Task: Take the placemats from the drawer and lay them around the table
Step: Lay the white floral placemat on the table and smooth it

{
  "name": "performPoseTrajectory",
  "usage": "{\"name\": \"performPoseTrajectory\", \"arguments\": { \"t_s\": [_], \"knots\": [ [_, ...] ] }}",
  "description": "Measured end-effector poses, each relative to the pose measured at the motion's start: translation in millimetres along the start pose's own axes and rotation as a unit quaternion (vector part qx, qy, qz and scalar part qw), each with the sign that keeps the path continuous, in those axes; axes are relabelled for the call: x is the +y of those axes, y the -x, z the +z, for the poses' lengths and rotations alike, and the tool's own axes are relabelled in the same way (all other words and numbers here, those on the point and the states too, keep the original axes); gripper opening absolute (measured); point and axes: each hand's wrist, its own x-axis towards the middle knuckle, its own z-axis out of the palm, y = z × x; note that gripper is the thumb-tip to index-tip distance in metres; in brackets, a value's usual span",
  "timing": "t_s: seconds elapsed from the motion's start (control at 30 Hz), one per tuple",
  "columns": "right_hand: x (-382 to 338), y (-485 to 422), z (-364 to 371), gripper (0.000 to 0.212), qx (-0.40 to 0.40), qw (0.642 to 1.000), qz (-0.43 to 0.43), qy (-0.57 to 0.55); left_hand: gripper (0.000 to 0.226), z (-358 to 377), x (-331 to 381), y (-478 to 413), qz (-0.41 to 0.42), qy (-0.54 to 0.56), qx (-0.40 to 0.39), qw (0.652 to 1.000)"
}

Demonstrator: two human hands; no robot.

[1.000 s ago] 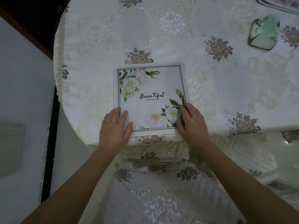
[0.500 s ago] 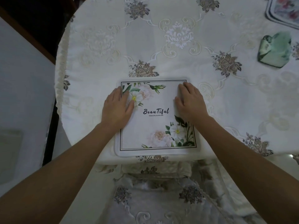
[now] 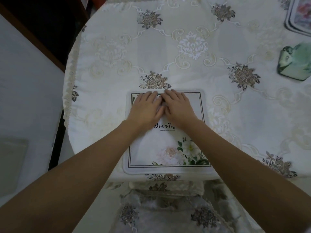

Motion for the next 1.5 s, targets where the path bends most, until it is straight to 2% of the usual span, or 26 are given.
{"name": "performPoseTrajectory", "arguments": {
  "t_s": [0.27,0.37,0.53,0.7,0.83,1.0,1.13,1.23,1.33,1.5],
  "knots": [
    [47.3,32.9,-17.3,0.046,0.085,0.994,0.072,0.009,0.053,-7.3,-44.2,23.0,-0.056,0.002,0.025,0.998],
    [42.8,27.6,-17.2,0.045,0.079,0.996,0.036,-0.005,0.048,-9.8,-34.2,16.7,-0.044,0.012,0.025,0.999],
    [17.0,9.3,-6.8,0.045,0.011,1.000,-0.028,-0.002,0.051,-5.7,4.4,-2.5,0.017,0.019,0.004,1.000],
    [33.0,19.1,-11.6,0.047,0.033,0.999,0.014,-0.001,0.049,-4.8,-14.4,7.3,0.001,0.013,0.014,1.000],
    [62.9,38.7,-23.3,0.049,0.053,0.996,0.067,-0.006,0.054,-8.7,-44.7,22.6,-0.056,0.014,0.020,0.998],
    [74.4,68.8,-30.8,0.041,0.049,0.997,0.055,-0.004,0.062,-9.8,-51.6,41.0,-0.083,0.028,0.002,0.996],
    [58.3,109.2,-22.9,0.041,0.039,0.997,0.070,-0.022,0.066,-8.5,-37.7,74.9,-0.079,0.046,-0.013,0.996],
    [41.9,149.6,-15.9,0.044,0.033,0.993,0.098,-0.058,0.065,-1.4,-14.9,121.8,-0.097,0.094,-0.008,0.991],
    [19.4,195.3,-9.7,0.046,0.021,0.989,0.124,-0.077,0.063,11.8,7.0,172.1,-0.096,0.092,-0.010,0.991],
    [-7.4,257.5,-1.9,0.048,0.012,0.990,0.129,-0.054,0.061,27.1,28.0,228.3,-0.121,0.104,-0.012,0.987]
  ]
}}
